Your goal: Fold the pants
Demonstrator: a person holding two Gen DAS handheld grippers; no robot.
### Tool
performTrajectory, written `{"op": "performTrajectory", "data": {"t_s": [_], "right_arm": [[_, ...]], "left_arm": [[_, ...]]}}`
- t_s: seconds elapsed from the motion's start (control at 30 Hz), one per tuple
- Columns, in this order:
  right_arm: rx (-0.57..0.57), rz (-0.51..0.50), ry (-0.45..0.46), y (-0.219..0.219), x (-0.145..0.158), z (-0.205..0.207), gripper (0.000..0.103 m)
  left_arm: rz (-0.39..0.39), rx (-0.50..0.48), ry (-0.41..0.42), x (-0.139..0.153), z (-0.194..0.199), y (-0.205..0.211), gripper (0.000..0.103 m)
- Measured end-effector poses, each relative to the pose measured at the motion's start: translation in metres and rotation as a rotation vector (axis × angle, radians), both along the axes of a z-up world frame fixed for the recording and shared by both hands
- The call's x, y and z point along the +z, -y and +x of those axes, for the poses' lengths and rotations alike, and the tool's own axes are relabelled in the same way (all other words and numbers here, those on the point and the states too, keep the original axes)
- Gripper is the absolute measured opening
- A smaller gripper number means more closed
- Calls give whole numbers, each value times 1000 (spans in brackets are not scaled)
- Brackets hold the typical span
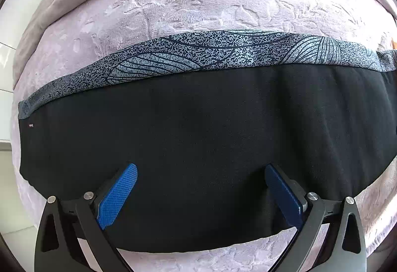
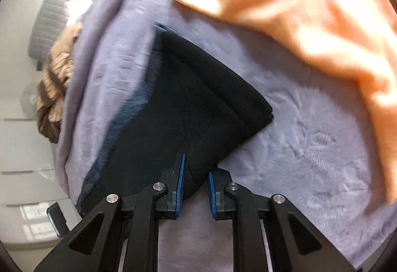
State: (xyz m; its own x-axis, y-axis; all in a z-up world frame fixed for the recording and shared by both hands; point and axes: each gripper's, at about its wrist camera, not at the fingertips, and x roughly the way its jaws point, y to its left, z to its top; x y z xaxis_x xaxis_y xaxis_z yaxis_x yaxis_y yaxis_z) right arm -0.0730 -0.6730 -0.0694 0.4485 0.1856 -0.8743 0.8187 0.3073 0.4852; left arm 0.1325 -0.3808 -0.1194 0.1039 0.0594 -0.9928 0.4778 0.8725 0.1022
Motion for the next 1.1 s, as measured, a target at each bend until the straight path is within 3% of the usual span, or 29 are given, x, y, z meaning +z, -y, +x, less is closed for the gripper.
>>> {"op": "performTrajectory", "data": {"t_s": [0.3,0.87,1.1], "right_arm": [[0,38,58,-9,8,-20,44],[-17,42,118,-6,-4,-29,46],[-12,45,195,0,-6,-12,48]], "left_arm": [[15,-8,3,-9,3,5,103],[13,-4,-2,-13,3,7,103],[6,-10,-7,-14,3,5,103]]}}
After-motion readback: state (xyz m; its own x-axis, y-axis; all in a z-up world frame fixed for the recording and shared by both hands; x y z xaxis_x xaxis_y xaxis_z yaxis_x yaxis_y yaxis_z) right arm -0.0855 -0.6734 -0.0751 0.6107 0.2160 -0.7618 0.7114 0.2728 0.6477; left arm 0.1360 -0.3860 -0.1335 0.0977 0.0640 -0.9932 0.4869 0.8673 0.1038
